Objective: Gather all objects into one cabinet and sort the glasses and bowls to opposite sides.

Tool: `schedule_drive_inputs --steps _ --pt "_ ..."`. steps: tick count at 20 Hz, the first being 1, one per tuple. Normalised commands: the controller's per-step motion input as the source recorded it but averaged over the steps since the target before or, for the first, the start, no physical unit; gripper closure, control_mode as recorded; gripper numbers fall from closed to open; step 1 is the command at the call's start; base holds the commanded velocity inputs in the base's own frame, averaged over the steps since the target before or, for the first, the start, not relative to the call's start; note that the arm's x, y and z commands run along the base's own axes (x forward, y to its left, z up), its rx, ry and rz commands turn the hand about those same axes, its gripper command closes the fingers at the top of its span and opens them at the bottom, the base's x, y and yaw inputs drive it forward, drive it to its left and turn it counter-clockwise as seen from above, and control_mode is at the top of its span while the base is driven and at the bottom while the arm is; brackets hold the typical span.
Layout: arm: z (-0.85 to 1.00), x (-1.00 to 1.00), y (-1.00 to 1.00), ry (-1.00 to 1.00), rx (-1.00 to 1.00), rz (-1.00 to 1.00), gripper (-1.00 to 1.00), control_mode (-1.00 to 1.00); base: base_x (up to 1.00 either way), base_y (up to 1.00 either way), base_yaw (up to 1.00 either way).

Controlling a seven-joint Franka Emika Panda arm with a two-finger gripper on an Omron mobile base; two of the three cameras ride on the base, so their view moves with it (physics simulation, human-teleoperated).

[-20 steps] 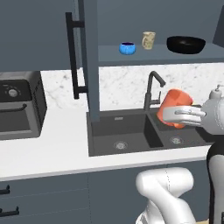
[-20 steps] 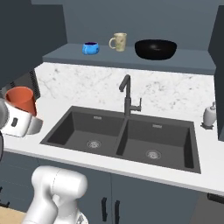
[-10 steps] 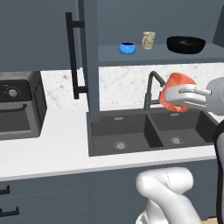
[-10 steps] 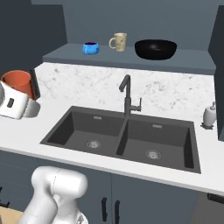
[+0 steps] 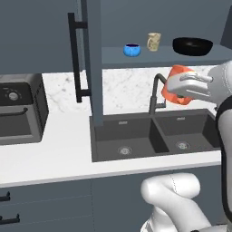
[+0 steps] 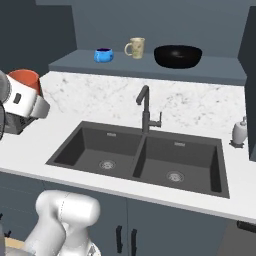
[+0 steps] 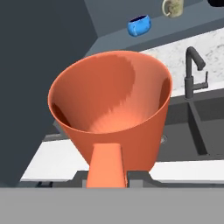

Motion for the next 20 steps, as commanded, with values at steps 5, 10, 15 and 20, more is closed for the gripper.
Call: schedule_drive_inputs --steps 5,10,15,20 --pt "0.0 0.6 -0.01 -0.01 0.0 0.0 1.0 -1.0 0.0 0.0 0.0" --pt "0.03 0.53 0.0 -0.04 0.0 0.0 1.0 -1.0 0.0 0.0 0.0" --pt "0.14 0.51 -0.09 -0.03 0.0 -0.02 1.0 -1.0 0.0 0.0 0.0" --pt "0.21 0.57 -0.05 0.0 0.0 -0.04 1.0 -1.0 0.0 0.0 0.0"
